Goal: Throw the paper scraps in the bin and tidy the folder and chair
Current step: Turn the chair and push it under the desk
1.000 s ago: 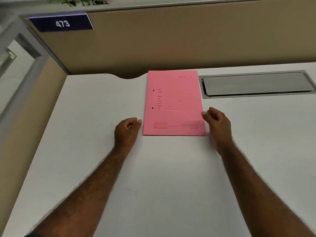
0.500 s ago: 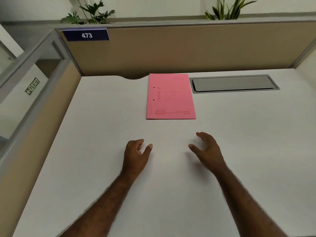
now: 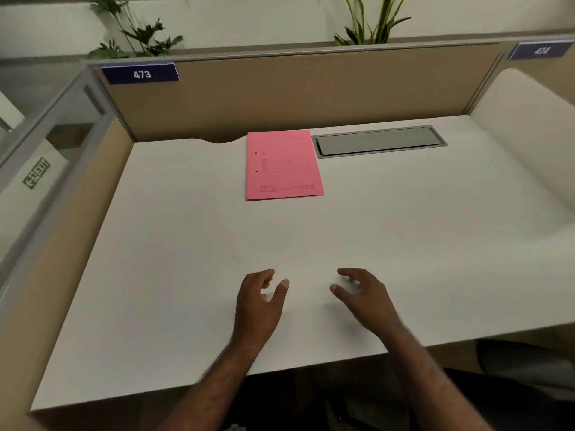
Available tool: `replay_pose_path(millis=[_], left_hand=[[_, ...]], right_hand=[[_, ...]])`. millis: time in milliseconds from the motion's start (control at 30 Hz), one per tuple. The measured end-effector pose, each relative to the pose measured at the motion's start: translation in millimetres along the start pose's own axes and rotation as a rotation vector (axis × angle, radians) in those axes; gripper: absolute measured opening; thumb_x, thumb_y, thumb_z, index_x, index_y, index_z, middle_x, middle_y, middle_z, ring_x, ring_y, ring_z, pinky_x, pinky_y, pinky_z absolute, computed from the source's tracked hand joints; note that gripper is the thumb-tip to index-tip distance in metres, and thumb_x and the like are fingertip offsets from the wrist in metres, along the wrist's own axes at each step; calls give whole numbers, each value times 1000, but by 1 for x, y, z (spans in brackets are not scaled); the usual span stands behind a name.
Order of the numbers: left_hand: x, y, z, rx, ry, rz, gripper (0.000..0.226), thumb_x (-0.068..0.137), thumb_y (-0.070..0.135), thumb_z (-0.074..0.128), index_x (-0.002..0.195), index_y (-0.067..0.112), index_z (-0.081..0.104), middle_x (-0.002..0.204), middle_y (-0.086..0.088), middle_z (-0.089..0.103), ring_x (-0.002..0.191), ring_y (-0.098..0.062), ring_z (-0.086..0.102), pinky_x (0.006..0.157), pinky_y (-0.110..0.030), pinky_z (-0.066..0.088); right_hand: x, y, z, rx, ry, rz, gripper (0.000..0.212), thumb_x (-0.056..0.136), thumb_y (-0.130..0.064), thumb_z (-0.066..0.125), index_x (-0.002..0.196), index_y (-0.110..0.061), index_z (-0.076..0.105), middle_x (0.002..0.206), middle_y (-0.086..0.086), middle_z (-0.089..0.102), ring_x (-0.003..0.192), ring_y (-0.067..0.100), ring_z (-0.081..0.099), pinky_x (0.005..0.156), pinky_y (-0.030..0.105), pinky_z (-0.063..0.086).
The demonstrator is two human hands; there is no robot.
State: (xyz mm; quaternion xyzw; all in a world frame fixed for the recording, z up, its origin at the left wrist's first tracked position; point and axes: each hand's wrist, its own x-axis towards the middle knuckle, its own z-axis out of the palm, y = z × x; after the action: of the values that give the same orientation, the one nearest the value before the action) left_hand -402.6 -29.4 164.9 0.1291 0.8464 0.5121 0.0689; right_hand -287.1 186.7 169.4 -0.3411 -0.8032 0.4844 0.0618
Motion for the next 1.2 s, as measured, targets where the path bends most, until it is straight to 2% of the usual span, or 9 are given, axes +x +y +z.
replay_pose_path(millis=[100,167,267,400,567,700,867,1033,1200], left_hand=[[-18,1,8,-8,-15,-14,32,93,33,78,122,24,70,113,12,65,103,0,64,70,-1,49],[-29,3,15,-19,-20,-18,30,94,31,78,121,22,70,112,11,65,103,1,63,73,-2,50],[-49,9,26,-31,-26,-32,28,95,26,78,121,20,71,111,9,66,102,-2,63,81,-12,54],[-83,20,42,-25,-48,-51,28,96,28,76,122,22,71,111,12,65,103,-1,63,77,-3,47],[-126,35,60,-36,-64,-51,27,96,27,76,121,22,71,112,15,66,106,1,63,74,-3,47],[-161,44,73,-46,-69,-27,24,95,25,77,118,20,72,109,13,66,104,-1,65,73,-3,51],[-201,56,84,-22,-80,-7,27,94,25,79,119,20,72,110,10,69,102,0,66,77,-9,50],[-231,68,91,14,-114,43,26,91,23,81,116,22,72,109,11,68,102,-2,66,78,-15,52],[-253,74,95,31,-164,72,29,91,27,81,119,26,72,111,13,69,103,-1,67,78,-11,51]], right_hand=[[-19,9,-9,-17,3,3,42,90,-37,83,131,-32,70,127,-20,65,119,4,61,100,23,43],[-30,16,-16,-33,8,7,46,91,-37,82,134,-32,69,130,-18,64,119,3,60,103,24,44],[-46,28,-26,-62,13,-3,46,92,-36,82,135,-28,69,132,-14,66,119,4,60,105,24,43],[-70,47,-41,-111,-9,-31,46,93,-36,81,135,-24,69,137,-9,66,118,5,59,106,22,41],[-104,67,-65,-144,-28,-59,50,94,-40,79,140,-22,66,143,-6,63,125,5,55,112,28,45],[-128,85,-85,-193,-26,-90,51,96,-43,77,141,-24,64,145,-8,61,133,4,52,112,22,38],[-156,108,-110,-150,-13,-82,50,95,-41,78,141,-25,65,145,-7,62,136,9,55,117,33,46],[-183,136,-132,-114,20,-57,49,96,-42,77,141,-28,63,143,-8,61,127,0,51,104,23,45],[-214,161,-144,-73,96,-3,49,95,-42,78,140,-29,65,139,-10,63,124,2,56,86,3,36]])
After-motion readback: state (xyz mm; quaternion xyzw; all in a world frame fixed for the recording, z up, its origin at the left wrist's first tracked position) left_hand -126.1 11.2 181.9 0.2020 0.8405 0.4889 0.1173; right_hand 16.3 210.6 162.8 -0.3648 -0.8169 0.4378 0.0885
